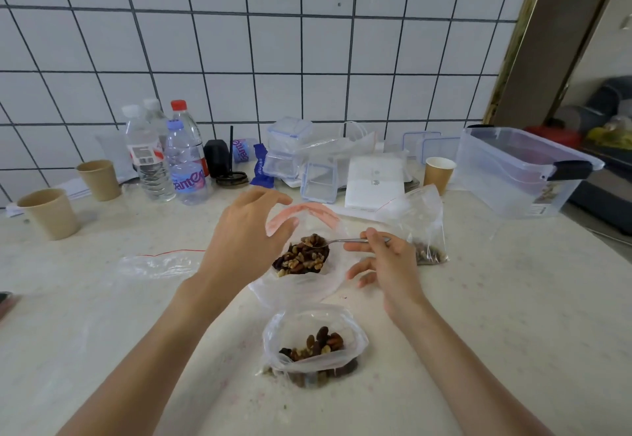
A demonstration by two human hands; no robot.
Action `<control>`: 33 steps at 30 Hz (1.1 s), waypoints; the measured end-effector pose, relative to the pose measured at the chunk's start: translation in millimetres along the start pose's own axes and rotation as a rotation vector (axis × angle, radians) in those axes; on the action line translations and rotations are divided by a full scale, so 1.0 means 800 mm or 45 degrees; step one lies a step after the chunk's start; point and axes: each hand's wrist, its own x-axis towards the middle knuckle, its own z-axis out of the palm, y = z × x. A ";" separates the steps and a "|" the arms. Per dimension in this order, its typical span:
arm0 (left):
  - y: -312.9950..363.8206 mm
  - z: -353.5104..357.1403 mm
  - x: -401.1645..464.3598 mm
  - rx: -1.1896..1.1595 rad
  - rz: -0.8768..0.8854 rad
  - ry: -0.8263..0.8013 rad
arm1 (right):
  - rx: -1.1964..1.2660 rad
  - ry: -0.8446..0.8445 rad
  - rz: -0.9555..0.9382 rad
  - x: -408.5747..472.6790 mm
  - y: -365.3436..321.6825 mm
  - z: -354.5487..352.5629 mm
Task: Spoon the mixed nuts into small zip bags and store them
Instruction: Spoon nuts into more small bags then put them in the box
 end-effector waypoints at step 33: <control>0.005 0.001 -0.109 -0.729 -0.101 -0.424 | -1.293 -0.357 -1.479 -0.174 -0.028 -0.092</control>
